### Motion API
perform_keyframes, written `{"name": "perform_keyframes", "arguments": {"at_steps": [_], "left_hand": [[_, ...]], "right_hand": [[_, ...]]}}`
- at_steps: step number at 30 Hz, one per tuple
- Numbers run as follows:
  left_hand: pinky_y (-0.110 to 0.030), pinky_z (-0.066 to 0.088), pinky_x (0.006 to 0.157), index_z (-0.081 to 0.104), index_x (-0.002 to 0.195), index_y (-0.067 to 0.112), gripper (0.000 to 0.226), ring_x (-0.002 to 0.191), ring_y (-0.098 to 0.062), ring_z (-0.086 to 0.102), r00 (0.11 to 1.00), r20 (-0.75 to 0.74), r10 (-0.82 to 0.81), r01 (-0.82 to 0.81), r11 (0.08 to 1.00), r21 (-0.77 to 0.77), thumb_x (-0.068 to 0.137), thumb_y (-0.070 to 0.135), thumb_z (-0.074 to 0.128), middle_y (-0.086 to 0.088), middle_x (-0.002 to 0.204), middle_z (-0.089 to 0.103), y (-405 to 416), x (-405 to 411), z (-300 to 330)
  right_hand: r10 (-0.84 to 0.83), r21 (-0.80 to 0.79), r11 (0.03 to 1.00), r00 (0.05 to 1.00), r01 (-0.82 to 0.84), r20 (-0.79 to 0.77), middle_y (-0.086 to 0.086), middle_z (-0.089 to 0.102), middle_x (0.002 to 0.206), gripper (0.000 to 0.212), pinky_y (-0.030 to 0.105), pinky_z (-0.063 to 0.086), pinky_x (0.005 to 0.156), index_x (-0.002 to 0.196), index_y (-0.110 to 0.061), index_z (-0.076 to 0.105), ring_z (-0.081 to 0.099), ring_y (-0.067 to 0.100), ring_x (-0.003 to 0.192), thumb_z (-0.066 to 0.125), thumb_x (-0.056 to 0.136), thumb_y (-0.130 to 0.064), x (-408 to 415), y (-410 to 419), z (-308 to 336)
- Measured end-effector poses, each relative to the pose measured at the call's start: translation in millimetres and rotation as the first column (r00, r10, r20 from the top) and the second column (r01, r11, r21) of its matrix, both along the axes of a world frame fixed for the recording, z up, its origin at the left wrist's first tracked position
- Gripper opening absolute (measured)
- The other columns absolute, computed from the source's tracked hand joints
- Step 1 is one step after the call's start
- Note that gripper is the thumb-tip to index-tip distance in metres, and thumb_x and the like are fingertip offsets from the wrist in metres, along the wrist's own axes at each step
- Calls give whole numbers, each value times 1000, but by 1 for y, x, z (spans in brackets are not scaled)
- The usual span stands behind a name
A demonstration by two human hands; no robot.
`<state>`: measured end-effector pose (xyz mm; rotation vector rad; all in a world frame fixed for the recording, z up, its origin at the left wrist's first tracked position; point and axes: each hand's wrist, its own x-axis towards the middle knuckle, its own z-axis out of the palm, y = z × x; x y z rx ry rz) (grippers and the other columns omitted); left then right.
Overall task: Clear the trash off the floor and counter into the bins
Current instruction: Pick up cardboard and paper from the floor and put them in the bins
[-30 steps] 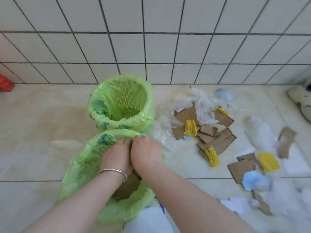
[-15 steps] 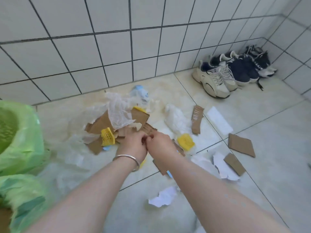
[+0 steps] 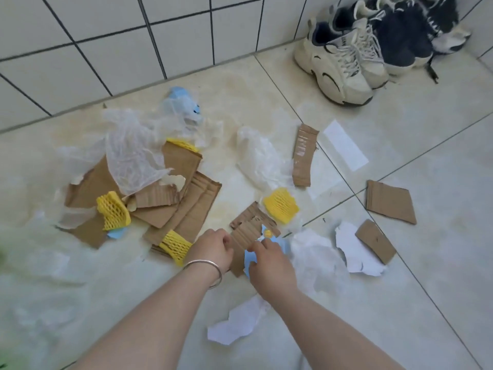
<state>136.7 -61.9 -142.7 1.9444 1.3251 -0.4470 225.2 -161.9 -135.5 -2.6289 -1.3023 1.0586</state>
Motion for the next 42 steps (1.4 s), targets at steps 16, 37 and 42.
{"name": "perform_keyframes", "arguments": {"at_steps": [16,37,42], "left_hand": [[-37,27,110,22,143,32,94,139,-24,17,966,-81,-245,258,937,236,67,53,72,-3,150,16,-26,23,-34],[-39,38,97,34,135,15,86,128,-27,41,985,-138,100,-72,978,197,65,39,78,-8,135,45,1,28,-32],[-38,48,85,47,116,10,66,111,-31,57,968,-68,241,-232,966,111,65,34,80,-12,117,61,7,25,-30]], "right_hand": [[-188,10,982,954,191,233,7,49,121,47,33,41,75,127,-14,46,52,27,106,41,83,2,66,-28,-16],[13,-205,979,997,2,75,1,60,93,12,29,30,76,79,-22,62,45,23,101,52,83,-28,67,-18,-12],[-282,20,959,956,284,-83,7,59,98,36,38,41,87,83,-5,63,45,27,110,55,89,-40,86,-1,0]]}}
